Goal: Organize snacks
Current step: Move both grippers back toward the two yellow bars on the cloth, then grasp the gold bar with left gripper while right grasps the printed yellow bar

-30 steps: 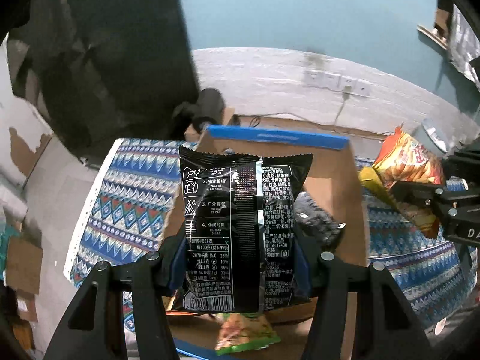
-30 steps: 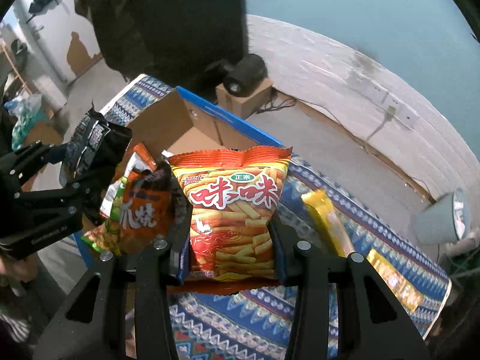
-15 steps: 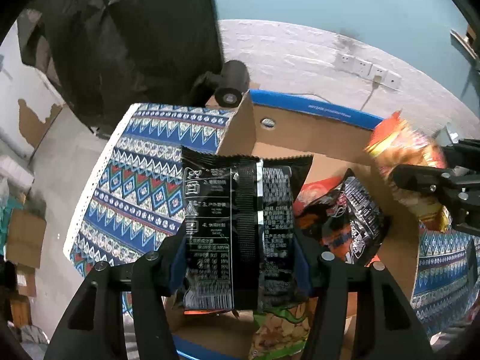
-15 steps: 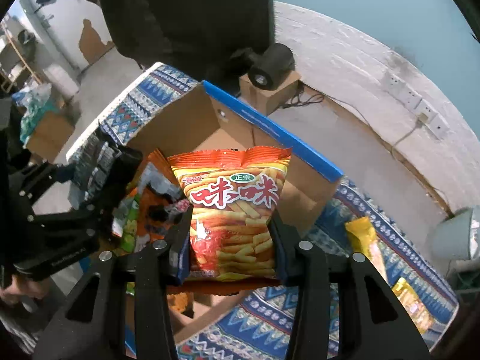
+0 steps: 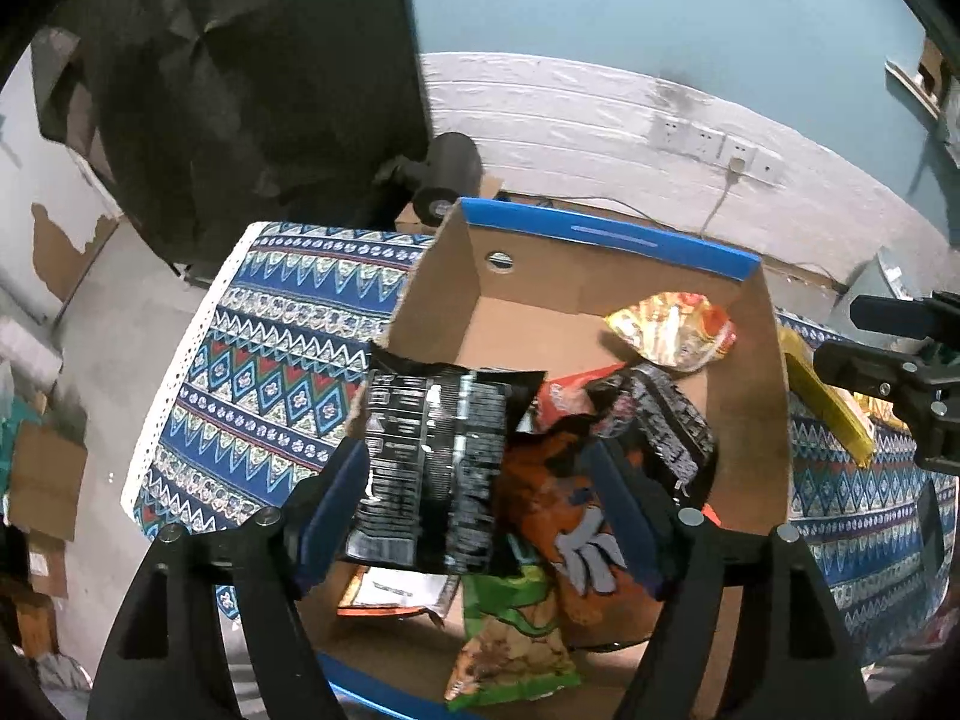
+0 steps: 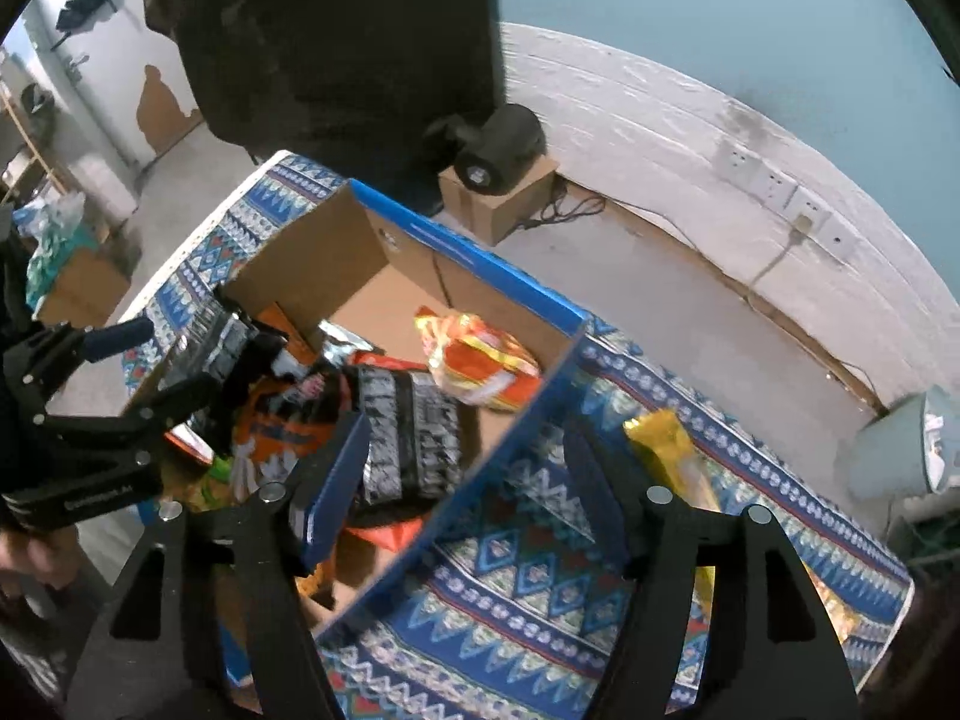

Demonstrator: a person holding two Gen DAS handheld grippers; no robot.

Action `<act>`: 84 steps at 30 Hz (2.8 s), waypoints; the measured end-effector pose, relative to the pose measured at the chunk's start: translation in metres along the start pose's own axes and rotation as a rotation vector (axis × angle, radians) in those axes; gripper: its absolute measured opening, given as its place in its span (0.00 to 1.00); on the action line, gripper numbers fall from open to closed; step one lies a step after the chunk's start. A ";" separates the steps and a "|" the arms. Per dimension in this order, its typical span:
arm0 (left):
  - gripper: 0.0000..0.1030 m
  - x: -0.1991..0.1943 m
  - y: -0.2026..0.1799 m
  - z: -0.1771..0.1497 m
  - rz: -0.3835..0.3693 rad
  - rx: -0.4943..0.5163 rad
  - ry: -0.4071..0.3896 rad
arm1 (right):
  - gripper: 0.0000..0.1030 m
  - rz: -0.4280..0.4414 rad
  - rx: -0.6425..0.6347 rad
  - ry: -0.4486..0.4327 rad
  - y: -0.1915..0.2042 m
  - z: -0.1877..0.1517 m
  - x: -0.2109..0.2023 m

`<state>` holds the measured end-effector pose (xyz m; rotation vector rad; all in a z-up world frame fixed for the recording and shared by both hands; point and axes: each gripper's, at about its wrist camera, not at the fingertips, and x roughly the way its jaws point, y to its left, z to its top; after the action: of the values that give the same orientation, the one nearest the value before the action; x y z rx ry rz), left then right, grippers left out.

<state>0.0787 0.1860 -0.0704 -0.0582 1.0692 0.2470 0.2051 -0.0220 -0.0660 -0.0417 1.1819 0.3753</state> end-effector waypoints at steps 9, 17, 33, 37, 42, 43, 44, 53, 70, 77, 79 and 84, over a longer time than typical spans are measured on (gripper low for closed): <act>0.75 -0.014 -0.041 -0.001 -0.043 0.055 -0.010 | 0.66 -0.044 0.014 -0.003 -0.033 -0.034 -0.016; 0.75 -0.022 -0.088 -0.004 -0.083 0.129 0.001 | 0.66 -0.072 0.066 -0.013 -0.073 -0.065 -0.035; 0.75 -0.013 -0.172 -0.016 -0.131 0.250 0.083 | 0.66 -0.125 0.169 0.001 -0.148 -0.117 -0.056; 0.75 -0.003 -0.189 -0.017 -0.163 0.234 0.134 | 0.66 -0.138 0.133 0.044 -0.165 -0.124 -0.057; 0.75 0.012 -0.205 -0.019 -0.153 0.209 0.167 | 0.66 -0.133 0.104 0.085 -0.197 -0.127 -0.056; 0.75 0.016 -0.208 -0.019 -0.154 0.206 0.178 | 0.66 -0.134 0.096 0.093 -0.203 -0.127 -0.055; 0.75 0.021 -0.212 -0.019 -0.161 0.197 0.195 | 0.66 -0.140 0.083 0.099 -0.210 -0.127 -0.054; 0.75 0.057 -0.233 -0.015 -0.188 0.175 0.273 | 0.66 -0.197 -0.027 0.213 -0.263 -0.146 -0.010; 0.75 0.083 -0.252 -0.023 -0.209 0.216 0.338 | 0.66 -0.231 -0.115 0.299 -0.294 -0.181 0.036; 0.75 0.087 -0.250 -0.025 -0.204 0.211 0.352 | 0.56 -0.264 -0.128 0.340 -0.299 -0.187 0.052; 0.75 0.088 -0.250 -0.025 -0.203 0.209 0.354 | 0.45 -0.251 -0.151 0.330 -0.291 -0.188 0.051; 0.75 0.087 -0.252 -0.024 -0.203 0.209 0.352 | 0.30 -0.199 -0.240 0.321 -0.259 -0.195 0.049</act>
<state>0.1549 -0.0474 -0.1765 -0.0225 1.4241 -0.0626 0.1267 -0.2955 -0.2282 -0.4390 1.4293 0.3400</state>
